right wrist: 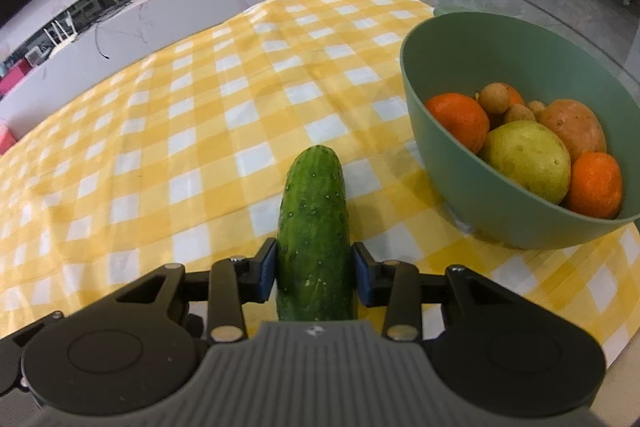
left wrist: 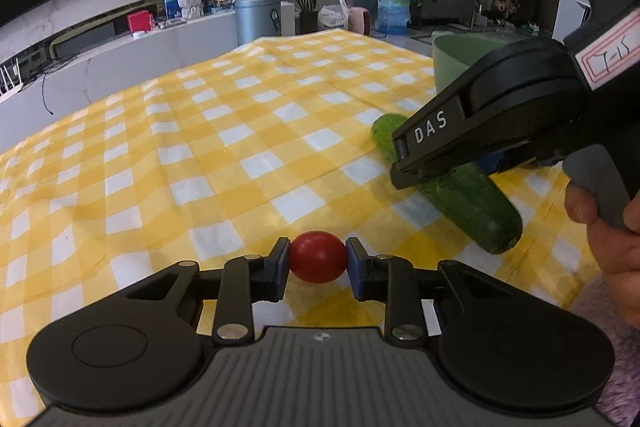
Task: Organize fruits
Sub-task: 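Close right tool on the cucumber while left tool closes on the red tomato, then carry both over the colander and open left tool to drop the tomato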
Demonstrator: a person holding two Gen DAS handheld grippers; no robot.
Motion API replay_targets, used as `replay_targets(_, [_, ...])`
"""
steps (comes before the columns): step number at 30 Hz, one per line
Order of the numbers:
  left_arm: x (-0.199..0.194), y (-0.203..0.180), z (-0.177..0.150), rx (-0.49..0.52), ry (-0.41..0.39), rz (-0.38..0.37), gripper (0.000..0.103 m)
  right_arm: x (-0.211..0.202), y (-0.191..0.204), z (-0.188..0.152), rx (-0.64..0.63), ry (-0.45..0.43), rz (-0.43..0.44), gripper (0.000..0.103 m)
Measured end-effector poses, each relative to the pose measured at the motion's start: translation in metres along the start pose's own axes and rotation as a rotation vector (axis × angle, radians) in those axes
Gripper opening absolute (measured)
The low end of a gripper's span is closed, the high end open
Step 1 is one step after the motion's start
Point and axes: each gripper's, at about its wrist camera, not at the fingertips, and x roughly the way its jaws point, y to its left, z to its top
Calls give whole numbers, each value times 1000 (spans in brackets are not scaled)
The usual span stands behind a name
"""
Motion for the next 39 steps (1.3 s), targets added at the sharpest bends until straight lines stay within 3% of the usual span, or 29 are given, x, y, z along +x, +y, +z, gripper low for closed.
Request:
replay_targets(7, [-23, -5, 19, -50, -57, -11, 33, -29, -18, 5, 92, -82, 144, 36])
replay_targets(12, [-33, -15, 48, -94, -81, -121, 33, -64, -58, 15, 242, -199, 294, 36])
replay_targets(19, [-8, -32, 98, -199, -54, -318, 33, -125, -147, 16, 442, -425, 231, 36])
replay_targets(23, [23, -50, 122, -215, 15, -365, 33, -143, -185, 8, 489, -490, 183, 36])
replay_targets(28, [47, -81, 137, -165, 41, -341, 33, -142, -221, -2, 573, -505, 170, 36])
replay_targets(31, [57, -95, 137, -121, 51, -291, 33, -135, -230, -7, 594, -485, 173, 36])
replay_targets(37, [69, -102, 134, -125, 79, -266, 34, -129, -233, -10, 601, -464, 189, 36])
replay_targets(39, [66, -103, 134, -116, 83, -270, 49, -129, -231, -10, 597, -465, 201, 36])
